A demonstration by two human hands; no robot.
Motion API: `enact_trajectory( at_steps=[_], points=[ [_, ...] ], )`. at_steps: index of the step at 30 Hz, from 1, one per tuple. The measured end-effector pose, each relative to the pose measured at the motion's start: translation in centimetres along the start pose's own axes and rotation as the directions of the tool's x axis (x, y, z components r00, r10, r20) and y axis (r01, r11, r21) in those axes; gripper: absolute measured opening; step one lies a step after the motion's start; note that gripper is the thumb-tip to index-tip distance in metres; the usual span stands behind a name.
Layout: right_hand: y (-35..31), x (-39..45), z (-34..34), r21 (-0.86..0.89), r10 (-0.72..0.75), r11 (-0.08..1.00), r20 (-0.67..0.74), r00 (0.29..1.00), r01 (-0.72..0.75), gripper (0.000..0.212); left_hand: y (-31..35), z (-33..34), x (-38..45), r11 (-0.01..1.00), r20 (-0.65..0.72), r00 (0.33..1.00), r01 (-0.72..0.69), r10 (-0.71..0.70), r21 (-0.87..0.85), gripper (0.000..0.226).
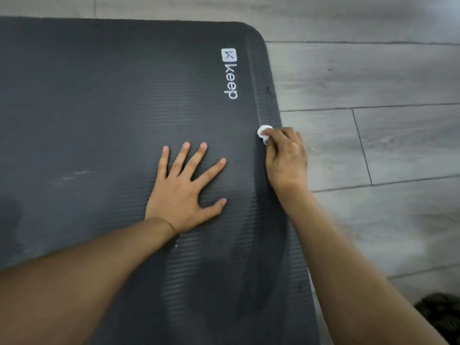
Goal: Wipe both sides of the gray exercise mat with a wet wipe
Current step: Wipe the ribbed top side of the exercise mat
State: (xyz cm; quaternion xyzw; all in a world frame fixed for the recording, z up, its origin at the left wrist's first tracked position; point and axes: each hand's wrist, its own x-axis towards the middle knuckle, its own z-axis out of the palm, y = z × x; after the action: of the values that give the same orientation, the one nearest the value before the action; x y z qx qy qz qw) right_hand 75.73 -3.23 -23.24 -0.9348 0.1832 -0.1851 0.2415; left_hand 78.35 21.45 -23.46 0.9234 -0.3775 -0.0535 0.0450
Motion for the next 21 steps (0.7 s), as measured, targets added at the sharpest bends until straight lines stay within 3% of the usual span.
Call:
enact_trajectory(
  at_steps=[6, 10, 15, 21],
  points=[
    [-0.3, -14.6, -5.9, -0.012, 0.084, 0.996, 0.046, 0.995, -0.083, 0.026, 0.3, -0.1, -0.2, 0.999, 0.067, 0.997, 0.049, -0.049, 0.005, 0.082],
    [-0.3, -19.8, -7.2, -0.021, 0.114, 0.993, 0.064, 0.991, -0.113, 0.026, 2.7, -0.9, -2.8, 0.996, 0.103, 0.991, 0.080, -0.082, 0.026, 0.068],
    [-0.6, -18.2, -6.9, -0.045, 0.117, 0.992, 0.070, 0.991, -0.114, 0.022, 8.2, -1.7, -17.6, 0.992, 0.151, 0.986, 0.080, -0.064, -0.099, 0.059],
    [-1.5, -20.6, -9.0, -0.076, 0.140, 0.989, 0.166, 0.976, -0.129, 0.031, 8.9, -2.2, -33.8, 0.965, 0.261, 0.935, 0.259, -0.241, -0.037, 0.061]
  ],
)
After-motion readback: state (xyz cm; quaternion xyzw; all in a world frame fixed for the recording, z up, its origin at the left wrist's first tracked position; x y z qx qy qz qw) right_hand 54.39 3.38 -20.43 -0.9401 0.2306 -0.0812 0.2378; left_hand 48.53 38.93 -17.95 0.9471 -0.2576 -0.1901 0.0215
